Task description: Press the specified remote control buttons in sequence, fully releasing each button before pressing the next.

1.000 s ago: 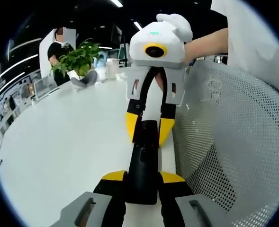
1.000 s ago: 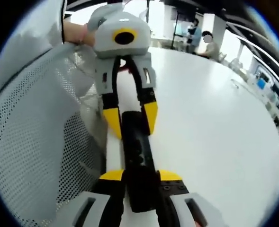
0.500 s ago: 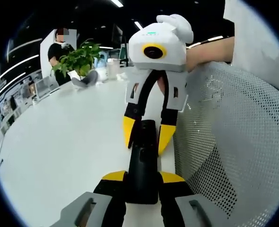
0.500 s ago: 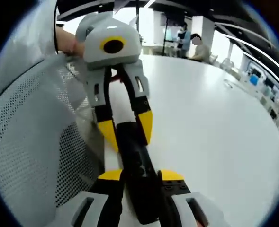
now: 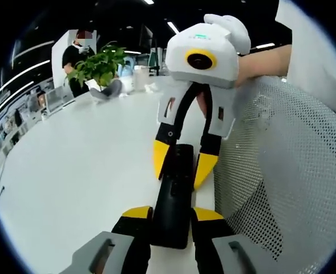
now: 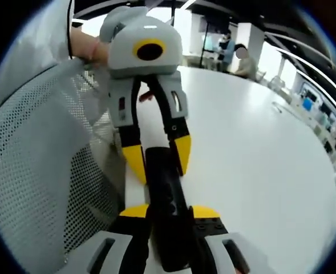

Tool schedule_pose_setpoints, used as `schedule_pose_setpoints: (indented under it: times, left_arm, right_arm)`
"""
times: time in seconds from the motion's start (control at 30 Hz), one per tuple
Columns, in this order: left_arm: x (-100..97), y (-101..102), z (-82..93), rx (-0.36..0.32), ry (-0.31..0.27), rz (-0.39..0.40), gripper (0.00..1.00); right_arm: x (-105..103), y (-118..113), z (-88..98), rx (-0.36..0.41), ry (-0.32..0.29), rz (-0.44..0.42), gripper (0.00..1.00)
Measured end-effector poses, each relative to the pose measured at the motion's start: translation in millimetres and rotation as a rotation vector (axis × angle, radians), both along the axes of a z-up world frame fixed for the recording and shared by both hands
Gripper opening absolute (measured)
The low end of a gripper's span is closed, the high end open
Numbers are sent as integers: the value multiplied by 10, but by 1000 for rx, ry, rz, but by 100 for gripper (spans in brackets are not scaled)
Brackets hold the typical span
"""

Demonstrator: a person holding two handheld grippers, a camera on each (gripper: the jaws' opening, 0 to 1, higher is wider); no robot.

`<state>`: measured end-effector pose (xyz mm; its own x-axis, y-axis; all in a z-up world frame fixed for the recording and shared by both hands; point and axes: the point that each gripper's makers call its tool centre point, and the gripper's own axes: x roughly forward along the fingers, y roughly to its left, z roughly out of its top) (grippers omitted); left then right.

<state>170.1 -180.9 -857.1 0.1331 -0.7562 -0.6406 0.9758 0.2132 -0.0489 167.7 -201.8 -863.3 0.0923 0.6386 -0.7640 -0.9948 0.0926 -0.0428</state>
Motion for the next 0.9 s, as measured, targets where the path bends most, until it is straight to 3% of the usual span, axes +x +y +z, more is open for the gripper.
schedule_pose_setpoints:
  times: [0.13,0.33,0.47,0.63,0.9]
  left_arm:
    - [9,50,27,1,48,41,27]
    - [110,111,201,-10,41,97,31]
    - [203,187,368,-48,43,155,46]
    - [327,240,641,-152,23,242,57]
    - [434,393,973,-217,-52,325,67]
  right_arm:
    - [1,2,2,0,1,-4,22]
    - [10,7,4,3,5,-17,22]
    - [11,7,3,5,8,-21,22]
    - [10,10,3,9,10,-24,23]
    - [13,18,1,13,12,-27,23]
